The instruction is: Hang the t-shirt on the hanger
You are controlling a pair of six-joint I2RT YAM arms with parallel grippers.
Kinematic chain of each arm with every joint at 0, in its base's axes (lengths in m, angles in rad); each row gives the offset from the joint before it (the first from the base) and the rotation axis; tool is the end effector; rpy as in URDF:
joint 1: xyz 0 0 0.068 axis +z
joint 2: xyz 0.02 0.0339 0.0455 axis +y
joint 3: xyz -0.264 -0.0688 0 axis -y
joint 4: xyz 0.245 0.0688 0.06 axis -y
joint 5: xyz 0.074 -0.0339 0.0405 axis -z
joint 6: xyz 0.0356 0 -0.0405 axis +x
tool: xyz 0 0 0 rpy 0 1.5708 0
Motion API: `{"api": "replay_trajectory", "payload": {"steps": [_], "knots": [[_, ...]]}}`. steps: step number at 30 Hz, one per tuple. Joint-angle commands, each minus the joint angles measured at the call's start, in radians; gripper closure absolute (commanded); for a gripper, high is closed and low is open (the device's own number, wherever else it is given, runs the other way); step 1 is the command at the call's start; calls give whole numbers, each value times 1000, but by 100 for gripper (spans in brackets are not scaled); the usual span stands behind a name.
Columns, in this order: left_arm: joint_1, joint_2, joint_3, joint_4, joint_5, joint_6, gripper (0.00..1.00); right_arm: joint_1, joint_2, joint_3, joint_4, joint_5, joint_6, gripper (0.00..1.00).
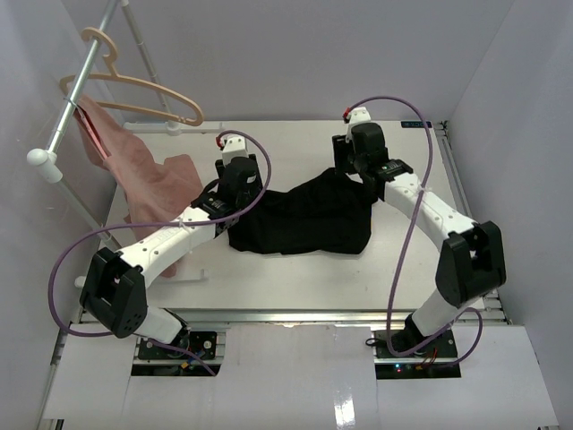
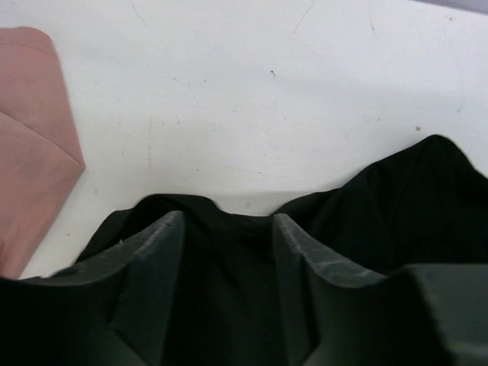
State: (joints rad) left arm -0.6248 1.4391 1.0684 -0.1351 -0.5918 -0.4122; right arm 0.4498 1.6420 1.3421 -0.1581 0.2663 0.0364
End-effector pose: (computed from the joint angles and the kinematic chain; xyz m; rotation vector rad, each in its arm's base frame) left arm 0.2760 -0.1746 0.2922 -0.1417 1.9799 -0.0532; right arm 0.3533 0.1602 0.3139 -0.2480 1.9964 0.0395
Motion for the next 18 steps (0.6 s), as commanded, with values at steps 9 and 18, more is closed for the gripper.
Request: {"api": "replay_trajectory", "payload": {"steps": [9, 18], "knots": [[-33, -74, -26, -129, 562, 148, 36, 173, -376, -562, 94, -88, 263, 44], [-222, 38, -64, -138, 725, 359, 37, 171, -624, -660, 95, 90, 336, 44]]}}
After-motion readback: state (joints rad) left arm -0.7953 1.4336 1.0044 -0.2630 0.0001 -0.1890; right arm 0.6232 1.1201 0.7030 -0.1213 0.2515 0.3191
